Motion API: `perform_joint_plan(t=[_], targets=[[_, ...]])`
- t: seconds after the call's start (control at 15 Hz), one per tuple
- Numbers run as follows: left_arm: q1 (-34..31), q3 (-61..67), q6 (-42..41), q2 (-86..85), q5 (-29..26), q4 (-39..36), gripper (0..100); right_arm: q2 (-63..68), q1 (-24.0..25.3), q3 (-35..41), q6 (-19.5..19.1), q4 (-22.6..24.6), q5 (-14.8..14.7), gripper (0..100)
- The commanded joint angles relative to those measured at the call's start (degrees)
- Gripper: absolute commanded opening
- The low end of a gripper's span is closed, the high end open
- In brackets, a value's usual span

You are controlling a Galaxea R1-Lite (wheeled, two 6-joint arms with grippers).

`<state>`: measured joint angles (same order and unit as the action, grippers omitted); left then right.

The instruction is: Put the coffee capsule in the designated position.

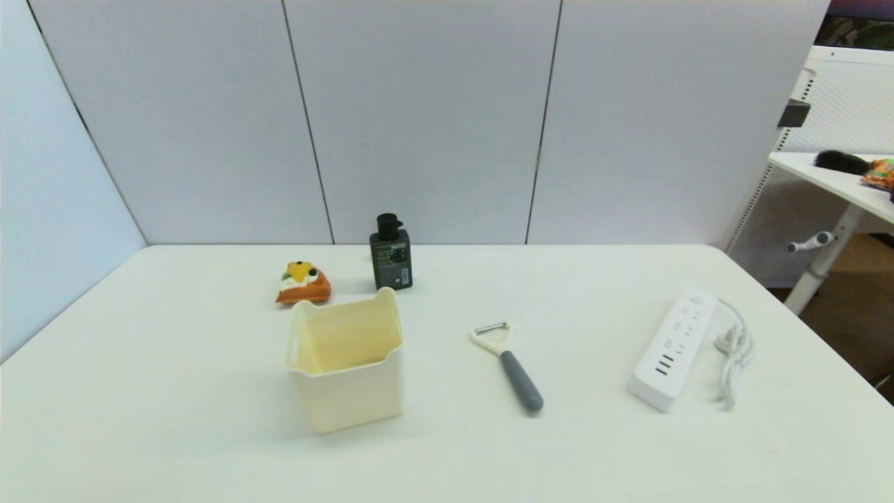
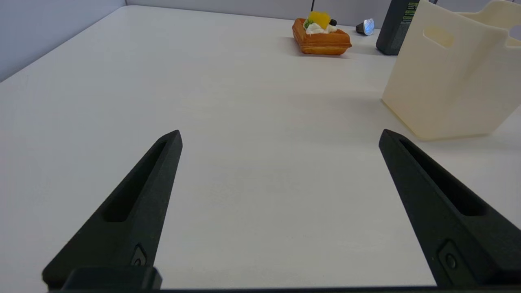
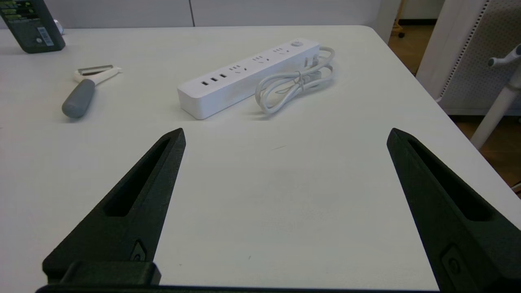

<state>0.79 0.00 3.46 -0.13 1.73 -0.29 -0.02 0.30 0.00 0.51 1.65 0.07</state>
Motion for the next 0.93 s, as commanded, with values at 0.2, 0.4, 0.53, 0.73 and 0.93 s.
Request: perform_joint_plan(t=[0.2,0.4,0.53,0.73,0.93], targets=[[0.0,0.0,-0.03,0.05,0.03,0.03,100,0.02,0.05,0.44,0.02,0.02,0.01,100],[0.0,0.0,0.05,0.05,0.03,-0.06,100,0.02,0.05,0.44,-0.07,0.02,0.01,100],[0.0,0.0,0.05,0.13,0.03,-0.06,100,0.02,0.05,0.44,0.02,0.02,0.01,100],[0.0,0.0,0.05,0.05,0.03,-0.06,100,0.02,0.05,0.44,0.02,0.02,0.01,100],[0.0,0.0,0.05,0.05,0.03,-0.06,100,0.02,0.05,0.44,0.02,0.02,0.01,100]])
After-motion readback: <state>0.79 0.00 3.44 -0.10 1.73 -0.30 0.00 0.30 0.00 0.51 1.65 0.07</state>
